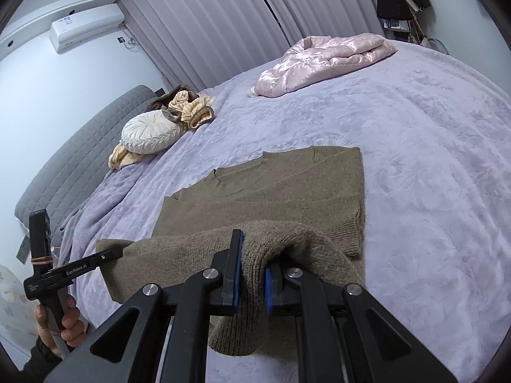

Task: Fold small clothes
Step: 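Carry the held hem with both grippers over the body toward the collar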

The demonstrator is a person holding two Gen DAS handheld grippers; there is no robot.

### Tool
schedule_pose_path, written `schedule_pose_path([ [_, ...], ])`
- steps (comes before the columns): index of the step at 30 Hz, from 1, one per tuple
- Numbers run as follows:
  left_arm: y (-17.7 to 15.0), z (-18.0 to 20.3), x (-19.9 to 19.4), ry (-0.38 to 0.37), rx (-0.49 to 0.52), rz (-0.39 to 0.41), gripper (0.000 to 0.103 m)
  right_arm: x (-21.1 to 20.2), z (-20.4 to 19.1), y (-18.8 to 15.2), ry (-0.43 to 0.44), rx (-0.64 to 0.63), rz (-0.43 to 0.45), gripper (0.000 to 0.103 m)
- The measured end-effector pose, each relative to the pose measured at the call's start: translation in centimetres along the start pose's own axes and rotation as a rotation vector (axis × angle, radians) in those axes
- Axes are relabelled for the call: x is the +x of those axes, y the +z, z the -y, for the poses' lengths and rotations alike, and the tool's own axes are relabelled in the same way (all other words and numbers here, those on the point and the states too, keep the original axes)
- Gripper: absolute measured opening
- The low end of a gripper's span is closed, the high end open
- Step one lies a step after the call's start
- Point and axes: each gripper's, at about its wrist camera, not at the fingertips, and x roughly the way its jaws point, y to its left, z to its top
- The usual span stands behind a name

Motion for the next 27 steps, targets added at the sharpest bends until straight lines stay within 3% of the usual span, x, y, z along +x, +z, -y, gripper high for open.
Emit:
schedule_pose_path([
  [27, 3.7, 0.2, -0.5, 0.026, -0.019, 0.037, 0.014, 2.3, -2.2, 4.1, -0.065, -0.088, -0.008, 0.012],
])
